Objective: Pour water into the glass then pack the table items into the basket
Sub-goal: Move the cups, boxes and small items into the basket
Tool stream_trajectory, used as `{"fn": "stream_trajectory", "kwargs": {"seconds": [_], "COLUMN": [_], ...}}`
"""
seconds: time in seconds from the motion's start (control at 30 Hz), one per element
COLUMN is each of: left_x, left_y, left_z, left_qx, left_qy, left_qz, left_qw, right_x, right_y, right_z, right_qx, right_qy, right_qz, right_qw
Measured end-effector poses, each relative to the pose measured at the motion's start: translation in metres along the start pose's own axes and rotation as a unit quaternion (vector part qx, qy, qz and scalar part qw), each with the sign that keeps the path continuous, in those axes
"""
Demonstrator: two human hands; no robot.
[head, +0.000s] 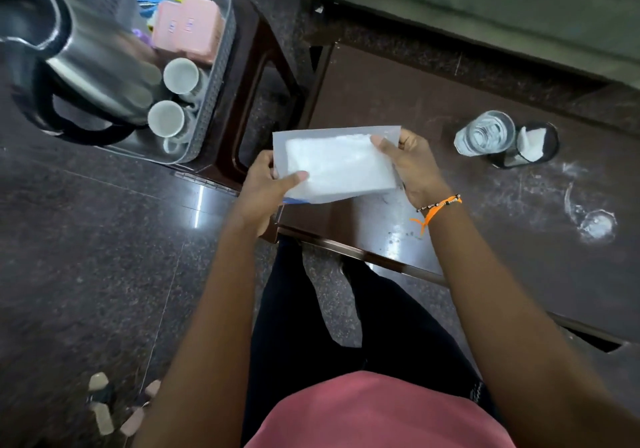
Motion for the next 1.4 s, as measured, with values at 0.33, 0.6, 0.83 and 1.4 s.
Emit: {"fn": "stream_trajectory", "kwargs": {"seconds": [0.33,0.6,0.83,1.4], "left_x": [0.037,0.077,0.116,0.144], "left_y": [0.005,0.027,0.037,0.032], "left_z": [-0.105,-0.175,-0.193,-0.198], "left_qx": [-0.126,-0.033,0.006,0.073], "left_qy": [0.172,0.227,0.164,0.088], "left_qz": [0.0,0.021,0.037,0.033], "left_qw": [0.977,0.973,0.986,0.993], "right_x": [0.042,0.124,0.187,0.216], "right_y": [-0.008,-0.037,-0.038,-0.042], "right_z": [0.112,0.222,0.332,0.373], "right_qx": [-0.065,0.106,0.076,-0.535], "right_qy": [-0.014,0.137,0.061,-0.006], "right_qz": [-0.013,-0.1,-0.033,-0.173], "right_qw": [0.998,0.98,0.995,0.827]}}
Point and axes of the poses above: each hand's wrist, its own x-axis towards the middle knuckle, its own z-axis out of the palm, y = z × x, the point moved 3 cm from there along x, towards the middle knuckle, and after that the axes turned 10 degrees about x, right-handed, at the moved point
